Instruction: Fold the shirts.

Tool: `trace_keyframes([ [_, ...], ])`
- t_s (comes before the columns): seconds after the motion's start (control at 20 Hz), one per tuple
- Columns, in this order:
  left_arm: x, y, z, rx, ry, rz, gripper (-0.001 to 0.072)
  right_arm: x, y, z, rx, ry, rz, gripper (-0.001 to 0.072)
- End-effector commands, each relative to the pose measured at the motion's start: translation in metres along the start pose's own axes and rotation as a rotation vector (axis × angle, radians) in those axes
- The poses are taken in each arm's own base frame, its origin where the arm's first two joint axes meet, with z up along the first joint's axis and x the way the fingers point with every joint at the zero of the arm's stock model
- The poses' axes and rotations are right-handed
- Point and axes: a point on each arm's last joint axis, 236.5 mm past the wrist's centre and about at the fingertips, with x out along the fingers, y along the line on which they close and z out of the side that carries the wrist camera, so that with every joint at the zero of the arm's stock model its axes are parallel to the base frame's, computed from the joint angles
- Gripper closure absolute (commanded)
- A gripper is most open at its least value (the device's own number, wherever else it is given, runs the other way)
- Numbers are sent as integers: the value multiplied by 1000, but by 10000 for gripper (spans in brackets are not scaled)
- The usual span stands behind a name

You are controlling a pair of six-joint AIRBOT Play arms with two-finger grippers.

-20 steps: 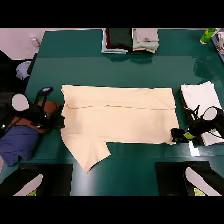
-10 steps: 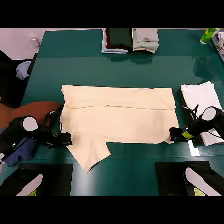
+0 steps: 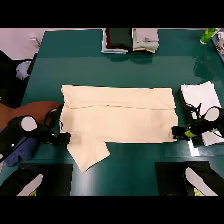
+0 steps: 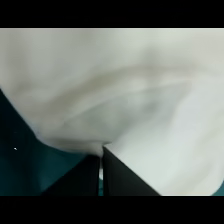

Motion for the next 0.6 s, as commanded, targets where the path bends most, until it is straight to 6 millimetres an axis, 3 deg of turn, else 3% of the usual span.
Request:
trace_keyframes([
  [0.0, -34, 1, -10, 65, -34, 43, 683, -32, -8, -11, -10, -30, -43, 696],
  [0.15, -58, -6, -32, 107, -36, 34, 682, -67, -22, -23, 15, -91, -97, 696],
  [0.25, -77, -16, -25, 145, -88, 19, 682, -87, -28, -25, 37, -162, -120, 697],
  [0.4, -104, -30, 20, 214, -231, 18, 683, -109, -25, -2, 35, -265, -114, 697],
  [0.55, -120, -29, 83, 249, -356, 80, 681, -120, -27, 33, 36, -281, -113, 697],
])
